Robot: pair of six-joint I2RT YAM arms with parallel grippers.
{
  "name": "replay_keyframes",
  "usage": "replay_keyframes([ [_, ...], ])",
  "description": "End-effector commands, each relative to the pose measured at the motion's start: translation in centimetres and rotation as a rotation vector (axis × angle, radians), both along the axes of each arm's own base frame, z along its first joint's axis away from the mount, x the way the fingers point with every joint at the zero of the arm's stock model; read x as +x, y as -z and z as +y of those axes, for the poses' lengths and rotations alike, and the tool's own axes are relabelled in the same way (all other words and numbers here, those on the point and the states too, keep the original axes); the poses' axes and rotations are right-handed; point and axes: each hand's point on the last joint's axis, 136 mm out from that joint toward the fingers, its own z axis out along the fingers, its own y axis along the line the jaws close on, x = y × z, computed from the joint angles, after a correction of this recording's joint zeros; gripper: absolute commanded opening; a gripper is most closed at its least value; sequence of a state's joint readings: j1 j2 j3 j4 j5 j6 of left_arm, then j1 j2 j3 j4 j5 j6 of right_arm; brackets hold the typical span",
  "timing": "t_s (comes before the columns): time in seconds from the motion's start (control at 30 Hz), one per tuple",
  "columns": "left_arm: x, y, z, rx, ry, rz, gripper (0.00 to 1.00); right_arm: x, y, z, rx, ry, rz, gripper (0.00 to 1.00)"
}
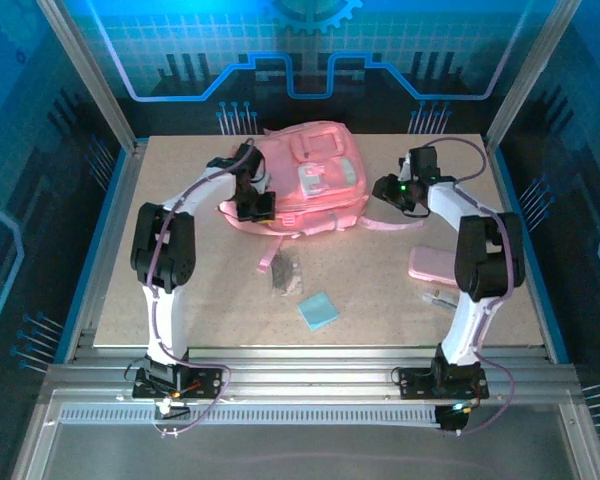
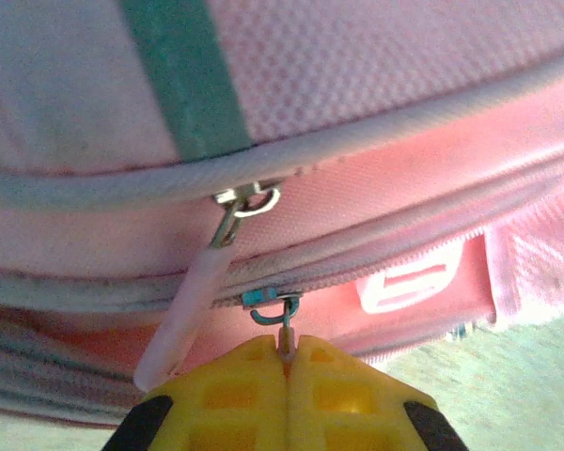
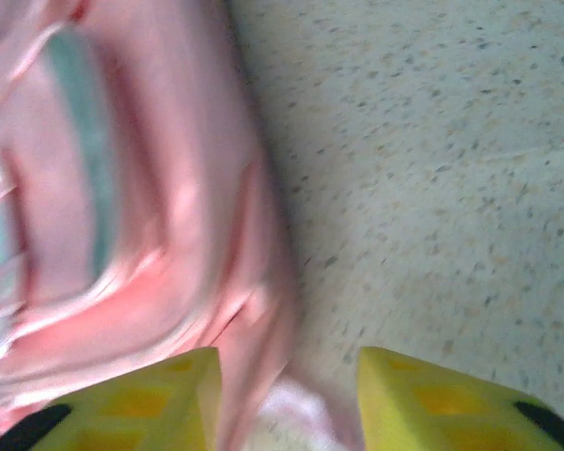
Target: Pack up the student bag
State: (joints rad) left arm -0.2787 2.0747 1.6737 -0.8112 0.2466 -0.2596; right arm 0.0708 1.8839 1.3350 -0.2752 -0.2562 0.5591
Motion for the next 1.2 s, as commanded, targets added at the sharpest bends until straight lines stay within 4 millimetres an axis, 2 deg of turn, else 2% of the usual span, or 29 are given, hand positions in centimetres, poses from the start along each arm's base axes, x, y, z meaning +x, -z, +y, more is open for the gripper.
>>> replay_keyframes([
  [0.0,-0.8,-5.4,-5.8,-0.169,0.062,-0.040,0.00,-2.5,-3.8,1.7,0.078,-0.024,-0.026,0.48],
  [0.13,-1.0,-7.0,-8.9,-0.176,0.114,-0.066,0.00,-5.1,-4.4,2.9,0.127,0.037,0.062,0.52],
  [0.2,-1.0,-7.6,-10.1,-0.177,0.136,-0.081,0.00,-6.3,-4.5,5.3,0.221,-0.004,0.088,0.53],
  [0.33,-1.0,-9.2,-11.7,-0.183,0.164,-0.115,0.00,-7.3,-4.4,9.1,0.315,-0.037,0.100,0.53],
  [0.47,-1.5,-9.7,-12.1,-0.161,0.189,-0.124,0.00,-6.5,-4.0,11.1,0.398,-0.013,0.120,0.53],
  [0.7,-2.5,-7.8,-12.5,-0.151,0.210,-0.100,0.00,-4.6,-1.6,13.5,0.535,0.060,0.178,0.54],
  [0.87,-3.1,-7.4,-13.7,-0.178,0.238,-0.089,0.00,-4.1,0.0,16.4,0.534,0.038,0.226,0.56],
  [0.97,-3.3,-7.8,-14.5,-0.200,0.255,-0.098,0.00,-4.1,1.6,17.9,0.517,0.040,0.258,0.56],
  [1.03,-3.4,-8.0,-14.8,-0.216,0.260,-0.098,0.00,-3.6,2.6,18.0,0.522,0.070,0.259,0.52],
  [1.07,-3.5,-8.1,-14.9,-0.220,0.263,-0.097,0.00,-3.3,2.8,17.8,0.526,0.084,0.247,0.44],
  [1.13,-3.5,-8.0,-14.6,-0.209,0.265,-0.098,0.00,-2.7,3.3,17.3,0.505,0.106,0.229,0.19],
  [1.17,-3.6,-7.9,-14.3,-0.192,0.265,-0.101,0.00,-2.4,3.1,17.0,0.495,0.105,0.215,0.10],
])
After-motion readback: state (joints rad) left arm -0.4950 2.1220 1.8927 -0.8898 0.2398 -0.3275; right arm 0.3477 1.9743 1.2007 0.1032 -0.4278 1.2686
